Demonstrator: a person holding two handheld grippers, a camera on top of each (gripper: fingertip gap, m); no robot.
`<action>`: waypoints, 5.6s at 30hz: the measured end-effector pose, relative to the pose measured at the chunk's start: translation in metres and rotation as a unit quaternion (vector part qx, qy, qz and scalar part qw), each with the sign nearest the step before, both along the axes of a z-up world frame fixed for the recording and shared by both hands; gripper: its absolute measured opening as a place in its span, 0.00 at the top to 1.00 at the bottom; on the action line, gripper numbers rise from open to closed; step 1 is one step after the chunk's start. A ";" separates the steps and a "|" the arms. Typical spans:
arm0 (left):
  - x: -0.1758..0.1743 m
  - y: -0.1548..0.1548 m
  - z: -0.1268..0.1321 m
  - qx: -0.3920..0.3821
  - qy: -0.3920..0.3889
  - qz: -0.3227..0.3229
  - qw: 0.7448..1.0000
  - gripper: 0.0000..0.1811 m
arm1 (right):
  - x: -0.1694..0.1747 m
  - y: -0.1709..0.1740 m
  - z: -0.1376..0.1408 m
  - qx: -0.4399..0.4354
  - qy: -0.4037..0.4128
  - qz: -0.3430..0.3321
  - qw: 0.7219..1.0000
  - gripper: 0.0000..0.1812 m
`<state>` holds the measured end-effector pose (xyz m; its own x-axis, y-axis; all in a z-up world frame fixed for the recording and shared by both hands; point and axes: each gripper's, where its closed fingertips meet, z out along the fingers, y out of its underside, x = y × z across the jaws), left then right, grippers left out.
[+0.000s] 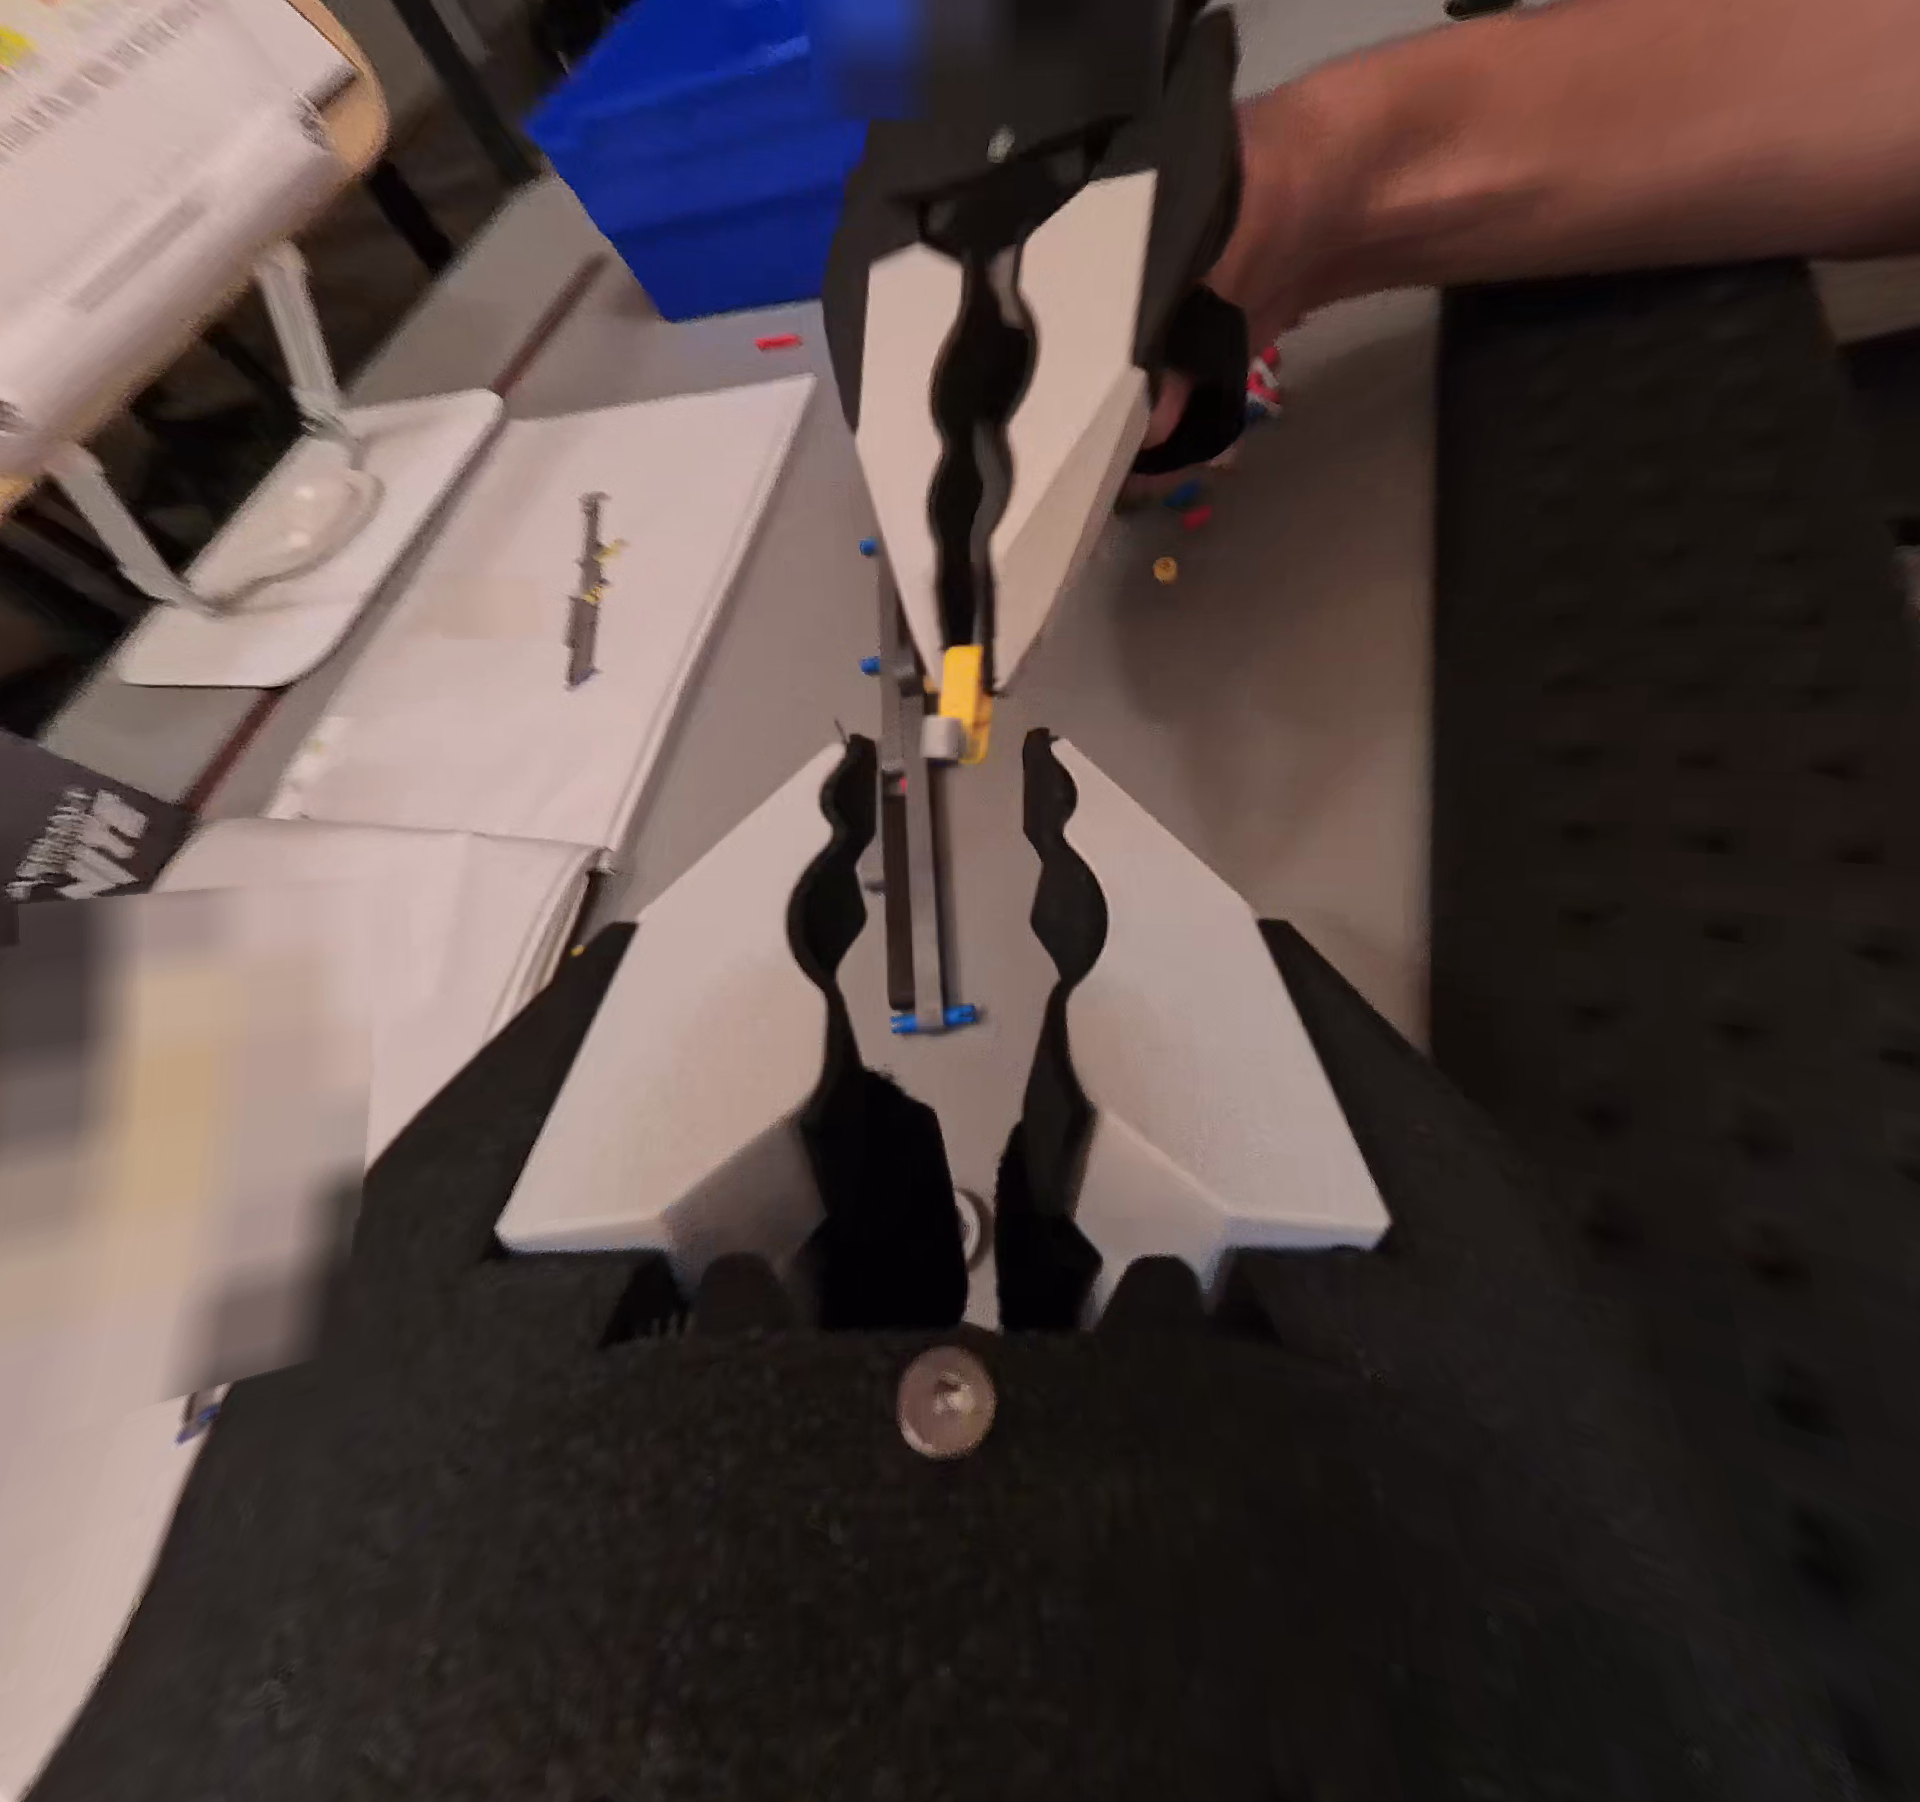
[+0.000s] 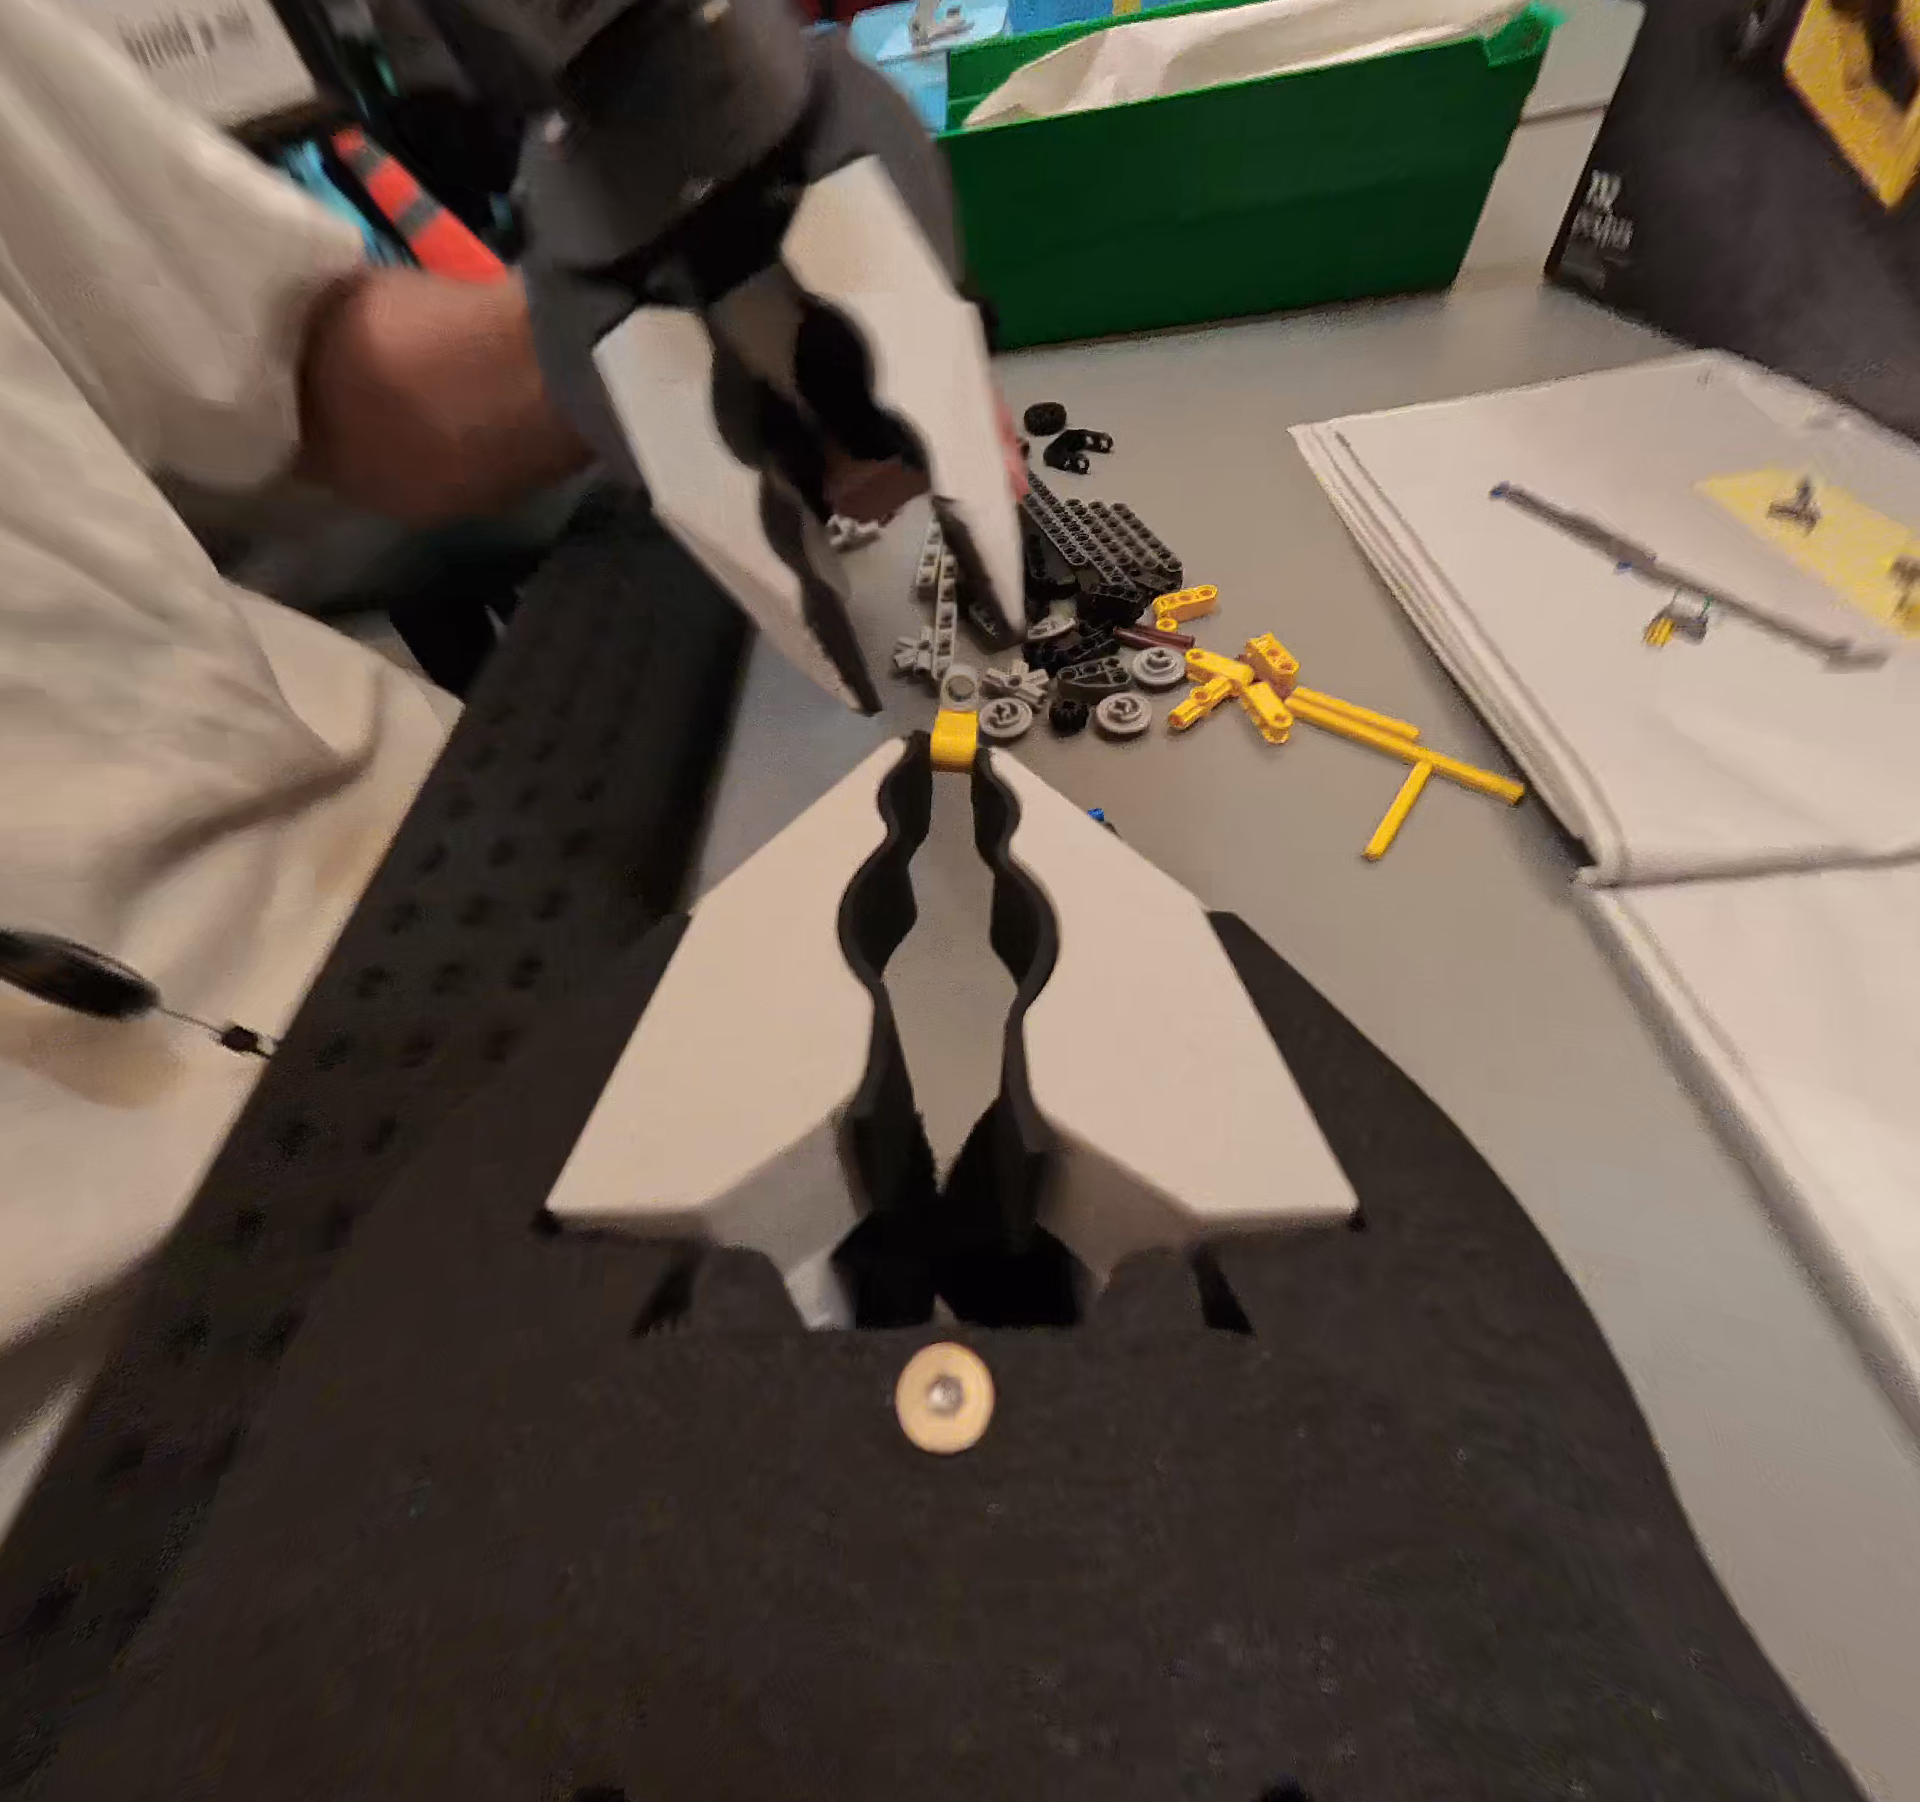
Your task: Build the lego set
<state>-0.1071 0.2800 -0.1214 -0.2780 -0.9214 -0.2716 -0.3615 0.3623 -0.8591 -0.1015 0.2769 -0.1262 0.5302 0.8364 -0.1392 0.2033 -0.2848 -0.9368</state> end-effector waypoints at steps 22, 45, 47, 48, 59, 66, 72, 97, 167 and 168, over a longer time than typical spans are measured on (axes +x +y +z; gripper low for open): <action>-0.008 -0.008 -0.040 0.085 0.140 -0.120 0.979 0.97 | -0.010 -0.008 -0.034 0.036 -0.155 0.018 0.987 0.96; 0.011 -0.009 0.034 -0.265 -0.088 -0.085 0.957 0.97 | 0.000 -0.001 0.038 0.064 0.077 -0.019 0.995 0.96; 0.011 -0.011 0.036 -0.266 -0.093 -0.089 0.955 0.97 | 0.000 -0.001 0.040 0.064 0.084 -0.014 0.994 0.96; 0.011 -0.012 0.036 -0.262 -0.093 -0.092 0.956 0.97 | 0.000 -0.002 0.040 0.062 0.088 -0.010 0.994 0.96; 0.011 0.005 0.013 0.206 -0.120 -0.034 0.971 0.87 | 0.000 -0.001 0.030 -0.032 0.130 0.007 0.991 0.97; 0.021 0.017 -0.006 0.412 -0.065 0.012 0.909 0.88 | 0.000 0.014 0.007 -0.056 0.084 -0.036 0.994 0.96; 0.028 0.032 -0.003 0.463 -0.057 0.085 0.880 0.97 | 0.005 0.021 0.009 -0.064 0.102 -0.060 0.991 0.96; 0.001 0.074 0.002 0.427 -0.065 0.135 0.892 0.97 | 0.043 0.022 0.016 -0.138 0.195 -0.082 0.968 0.97; 0.015 0.012 -0.008 -0.002 -0.042 0.004 0.999 0.97 | -0.009 0.020 0.015 -0.016 0.125 -0.023 0.992 0.95; 0.016 0.016 -0.008 -0.026 -0.036 0.016 0.999 0.97 | -0.008 0.023 0.016 -0.029 0.133 -0.031 0.990 0.94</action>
<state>-0.0913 0.2961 -0.1295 -0.2292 -0.9428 -0.2421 -0.3091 0.3064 -0.9003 -0.1099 0.2997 -0.1098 0.5174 0.7900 -0.3288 -0.0686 -0.3447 -0.9362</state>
